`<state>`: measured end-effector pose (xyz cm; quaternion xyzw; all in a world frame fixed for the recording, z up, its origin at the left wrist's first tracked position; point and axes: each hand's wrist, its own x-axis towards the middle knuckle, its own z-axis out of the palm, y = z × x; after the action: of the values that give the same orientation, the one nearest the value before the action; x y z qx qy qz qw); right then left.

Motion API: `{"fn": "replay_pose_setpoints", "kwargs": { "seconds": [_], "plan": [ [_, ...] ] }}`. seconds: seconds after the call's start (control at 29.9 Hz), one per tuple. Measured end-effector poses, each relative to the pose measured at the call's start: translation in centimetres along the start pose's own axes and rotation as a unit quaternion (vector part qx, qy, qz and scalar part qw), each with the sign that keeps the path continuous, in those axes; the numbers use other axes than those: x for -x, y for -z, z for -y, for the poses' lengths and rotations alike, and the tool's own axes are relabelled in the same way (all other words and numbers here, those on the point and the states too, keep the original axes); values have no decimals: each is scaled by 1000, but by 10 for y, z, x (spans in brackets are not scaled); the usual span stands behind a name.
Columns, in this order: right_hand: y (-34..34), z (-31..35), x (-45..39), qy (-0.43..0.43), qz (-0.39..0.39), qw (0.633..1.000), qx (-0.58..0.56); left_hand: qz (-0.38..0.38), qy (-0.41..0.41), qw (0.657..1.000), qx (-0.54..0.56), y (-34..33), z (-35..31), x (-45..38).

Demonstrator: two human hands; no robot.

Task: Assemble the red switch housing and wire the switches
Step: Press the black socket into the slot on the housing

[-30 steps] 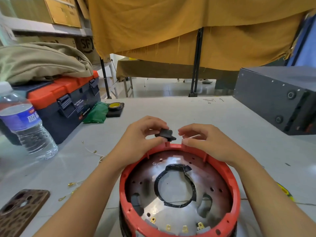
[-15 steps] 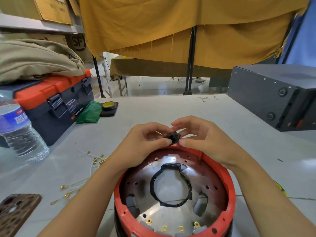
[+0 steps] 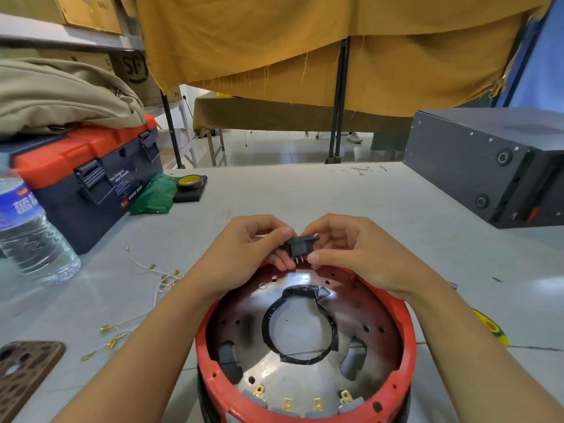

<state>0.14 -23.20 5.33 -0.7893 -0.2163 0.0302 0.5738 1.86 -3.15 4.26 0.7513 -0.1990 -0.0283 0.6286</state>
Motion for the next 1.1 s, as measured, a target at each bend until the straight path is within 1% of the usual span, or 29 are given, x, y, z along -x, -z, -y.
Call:
{"fn": "replay_pose_setpoints", "kwargs": {
  "seconds": [0.2,0.33,0.47,0.57,0.64,0.74,0.84,0.9,1.0,1.1],
  "plan": [
    [1,-3,-1,-24,-26,998,-48,8,-13,1000,15,2,0,2],
    [2,-5,-2,-22,-39,999,4,-4,-19,1000,-16,3,0,1],
    [3,-6,-3,-12,-50,999,11,-33,-29,995,-85,6,-1,-2],
    [4,-3,-7,-6,-30,999,14,-35,-29,992,-119,11,-5,-8],
    [4,-1,-13,-8,-32,999,26,-40,-30,990,-131,15,-8,-13],
    [4,1,-26,-18,-54,997,55,-49,-37,988,-142,14,-8,-19],
    [3,-1,-35,-32,-42,994,91,-58,-32,987,-149,11,-1,-21],
    [4,-4,-37,-33,-37,994,95,-47,-29,988,-146,13,2,-22],
    [4,-8,-39,-24,-49,994,91,-17,-29,987,-155,17,5,-24],
    [3,-11,-39,-18,-57,995,82,-3,-24,989,-146,18,6,-23]
  ]
}}
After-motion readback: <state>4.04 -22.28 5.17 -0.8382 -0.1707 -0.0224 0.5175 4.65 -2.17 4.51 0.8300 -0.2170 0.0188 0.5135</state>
